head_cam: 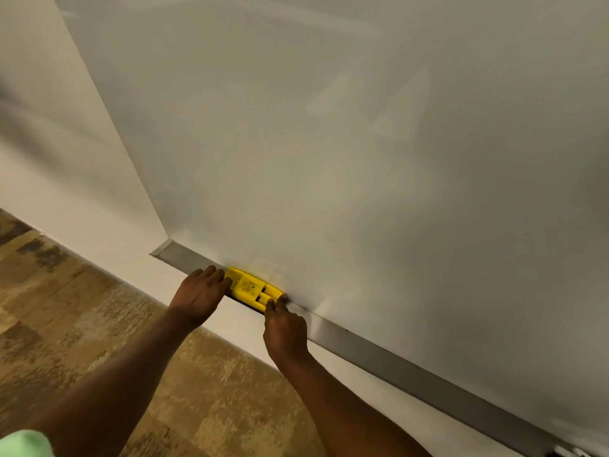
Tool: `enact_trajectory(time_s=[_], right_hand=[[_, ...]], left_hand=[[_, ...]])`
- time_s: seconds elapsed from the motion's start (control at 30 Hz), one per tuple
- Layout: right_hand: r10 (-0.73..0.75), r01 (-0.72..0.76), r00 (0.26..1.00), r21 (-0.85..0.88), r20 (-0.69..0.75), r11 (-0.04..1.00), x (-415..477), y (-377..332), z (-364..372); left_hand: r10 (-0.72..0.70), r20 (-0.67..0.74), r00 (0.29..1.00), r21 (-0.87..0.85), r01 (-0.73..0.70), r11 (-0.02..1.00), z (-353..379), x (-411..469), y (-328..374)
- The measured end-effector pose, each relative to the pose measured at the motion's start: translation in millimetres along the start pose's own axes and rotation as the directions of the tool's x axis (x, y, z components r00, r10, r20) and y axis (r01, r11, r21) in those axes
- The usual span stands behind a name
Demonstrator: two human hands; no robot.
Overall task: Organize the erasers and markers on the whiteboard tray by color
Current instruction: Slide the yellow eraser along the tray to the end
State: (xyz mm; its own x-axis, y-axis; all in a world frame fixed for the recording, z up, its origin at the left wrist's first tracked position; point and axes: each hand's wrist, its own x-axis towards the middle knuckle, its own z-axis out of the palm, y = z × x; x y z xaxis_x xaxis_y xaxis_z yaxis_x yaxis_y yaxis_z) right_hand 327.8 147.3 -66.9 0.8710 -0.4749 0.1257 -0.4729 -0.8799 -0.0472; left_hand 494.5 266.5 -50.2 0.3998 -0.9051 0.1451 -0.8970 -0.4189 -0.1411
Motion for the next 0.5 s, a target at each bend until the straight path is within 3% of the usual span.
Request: enact_trajectory(time_s=[0.23,0.37,0.5], right_hand=[[-0.06,0.06,0.998,-0.047,0.002,0.997,-8.9,8.5,-15.2],[-0.119,0.121,0.981,0.009,-0.151,0.993,-13.3,23.2,-31.0],[-0.16,0.202,0.929,0.094,-0.335,0.975,-24.9,42.7,-48.3]], left_hand=[[-0.059,0.064,0.996,0.039,0.056,0.998,-7.4,-1.2,8.8],[-0.169,0.102,0.98,-0.013,0.171,0.985,-14.2,-3.7,29.4],[-0.113,-0.021,0.993,-0.037,0.112,0.993,-26.6,-6.8,61.2]])
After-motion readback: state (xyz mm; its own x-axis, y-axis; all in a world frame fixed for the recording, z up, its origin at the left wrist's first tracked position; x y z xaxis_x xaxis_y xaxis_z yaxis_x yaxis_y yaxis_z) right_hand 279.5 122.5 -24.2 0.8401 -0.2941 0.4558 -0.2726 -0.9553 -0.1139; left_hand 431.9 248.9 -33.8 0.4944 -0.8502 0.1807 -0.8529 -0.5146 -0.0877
